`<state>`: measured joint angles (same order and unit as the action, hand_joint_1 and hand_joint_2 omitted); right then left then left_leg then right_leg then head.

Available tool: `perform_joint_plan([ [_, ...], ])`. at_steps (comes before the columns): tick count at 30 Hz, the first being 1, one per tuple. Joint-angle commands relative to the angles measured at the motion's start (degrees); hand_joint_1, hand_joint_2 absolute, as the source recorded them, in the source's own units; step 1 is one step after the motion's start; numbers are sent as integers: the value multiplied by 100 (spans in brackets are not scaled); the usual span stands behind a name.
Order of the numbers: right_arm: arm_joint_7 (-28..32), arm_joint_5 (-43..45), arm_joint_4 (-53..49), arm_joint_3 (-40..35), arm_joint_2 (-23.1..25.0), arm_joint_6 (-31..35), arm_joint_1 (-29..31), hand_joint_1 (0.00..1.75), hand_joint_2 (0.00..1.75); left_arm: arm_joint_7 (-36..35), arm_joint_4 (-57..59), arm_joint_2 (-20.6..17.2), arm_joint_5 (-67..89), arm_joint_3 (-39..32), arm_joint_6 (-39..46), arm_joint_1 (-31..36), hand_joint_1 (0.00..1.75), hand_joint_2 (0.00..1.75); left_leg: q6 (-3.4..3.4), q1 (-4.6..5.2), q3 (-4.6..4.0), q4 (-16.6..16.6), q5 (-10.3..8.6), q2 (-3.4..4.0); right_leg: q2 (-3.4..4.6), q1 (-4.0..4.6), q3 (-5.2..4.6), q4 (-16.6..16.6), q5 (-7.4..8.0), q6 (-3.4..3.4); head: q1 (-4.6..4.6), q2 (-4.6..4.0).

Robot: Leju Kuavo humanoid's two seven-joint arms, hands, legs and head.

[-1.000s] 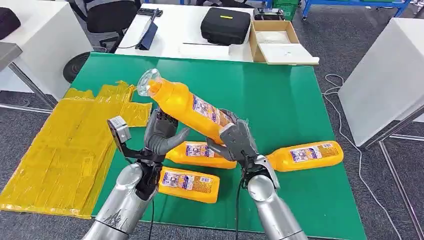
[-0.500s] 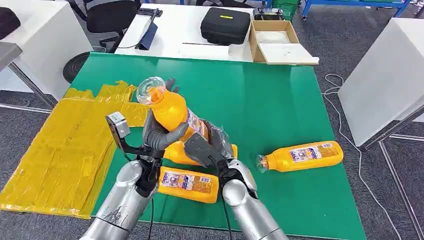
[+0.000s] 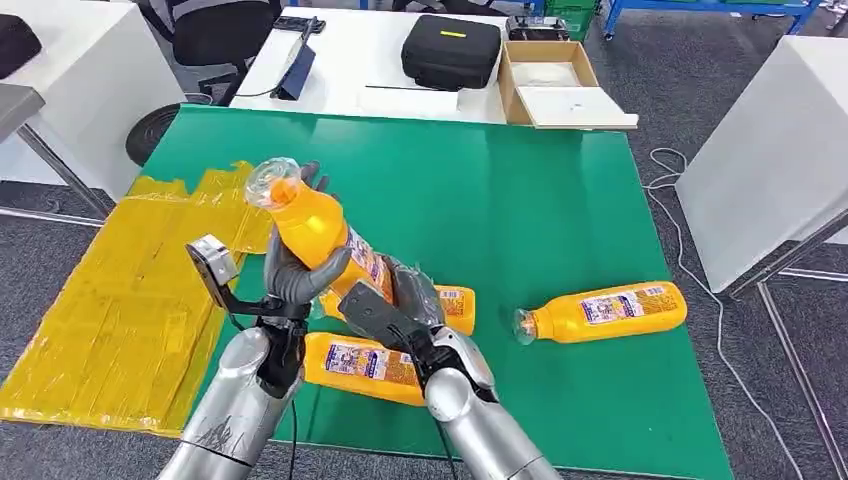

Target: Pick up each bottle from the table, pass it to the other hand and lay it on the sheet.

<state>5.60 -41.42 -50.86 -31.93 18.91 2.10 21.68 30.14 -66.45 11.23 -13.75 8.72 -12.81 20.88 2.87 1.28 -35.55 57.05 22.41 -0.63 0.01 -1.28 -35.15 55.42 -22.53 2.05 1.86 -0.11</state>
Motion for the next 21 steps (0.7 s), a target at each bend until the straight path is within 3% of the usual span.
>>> perform_joint_plan([
  [1, 164, -23, 498, -949, -6, -132, 122, 162, 175, -43, 211, 6, -30, -23, -101, 291, 164, 175, -21, -10, 11, 3, 7, 2, -2, 10, 14, -2, -5, -12, 2, 0],
  [2, 164, -3, 504, -961, -11, -133, 132, 164, 175, -28, 173, 10, -2, -34, -116, 271, 175, 175, -32, -15, 22, 6, 14, 6, 1, 15, 26, -2, -10, -19, 2, 0],
  [12, 189, 99, 607, -927, -36, -143, 232, 162, 175, -81, -71, 8, 26, -156, -238, 108, 175, 175, -26, -13, 17, 5, 10, 6, 1, 13, 21, -3, -6, -15, 0, 0],
  [16, 215, 126, 632, -901, -76, -116, 235, 171, 175, -72, -59, -10, -70, -191, -375, 93, 175, 175, -22, -11, 11, 2, 5, -5, -9, 11, 16, -4, -5, -13, 2, 0],
  [21, 227, 194, 588, -771, -153, -11, 269, 166, 175, -103, -61, -56, -273, -259, -566, 63, 175, 175, -29, -16, 20, 4, 10, -3, -8, 15, 27, -5, -9, -18, 0, 0],
])
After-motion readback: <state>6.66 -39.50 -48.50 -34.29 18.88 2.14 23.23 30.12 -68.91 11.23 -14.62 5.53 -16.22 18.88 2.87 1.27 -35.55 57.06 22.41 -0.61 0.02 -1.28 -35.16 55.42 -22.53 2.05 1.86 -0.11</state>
